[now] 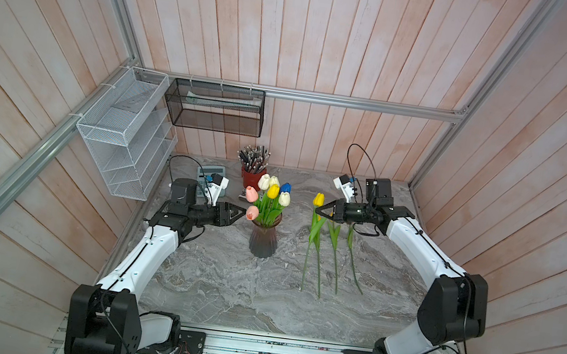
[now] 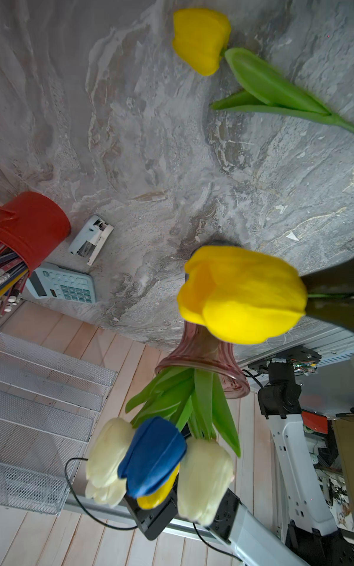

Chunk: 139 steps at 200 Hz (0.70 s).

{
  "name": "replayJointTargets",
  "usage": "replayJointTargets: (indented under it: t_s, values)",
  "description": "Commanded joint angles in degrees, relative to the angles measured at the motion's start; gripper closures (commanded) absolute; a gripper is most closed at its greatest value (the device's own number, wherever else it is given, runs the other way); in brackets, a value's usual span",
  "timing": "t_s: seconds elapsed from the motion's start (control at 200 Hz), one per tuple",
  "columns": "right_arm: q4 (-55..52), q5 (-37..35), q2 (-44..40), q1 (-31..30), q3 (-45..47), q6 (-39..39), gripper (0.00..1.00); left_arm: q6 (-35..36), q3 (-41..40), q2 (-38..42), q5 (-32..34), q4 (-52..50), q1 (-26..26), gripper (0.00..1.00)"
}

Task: Pick out yellow flowers from the vase
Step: Place the flower at the center of the board.

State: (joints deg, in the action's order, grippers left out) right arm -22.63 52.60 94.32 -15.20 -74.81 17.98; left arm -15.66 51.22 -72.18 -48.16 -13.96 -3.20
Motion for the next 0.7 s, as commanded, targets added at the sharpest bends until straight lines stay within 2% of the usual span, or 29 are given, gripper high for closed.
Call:
replayJointTargets:
  t_s: [0.0,0.145,0.405,0.69]
  values:
    - [2.47,2.74,3.25,0.17,-0.03,-2.18,1.0,0.39,0.83,1.15,-1.18,1.31,0.43,0.52]
    - [2.03,2.61,8.07,0.17,-2.08,-4.29,1.0,0.14,0.74,1.08,-1.45,1.6,0.48,0.52]
    - [-6.96,-1.84,17.19,-0.31,-9.49,-10.35,1.0,0.21,0.61,1.06,-1.5,1.65,0.65,0.52]
    - [-5.03,-4.84,21.22,-0.79,-9.62,-9.51,0.99,0.15,0.48,0.94,-1.59,1.76,0.74,0.52]
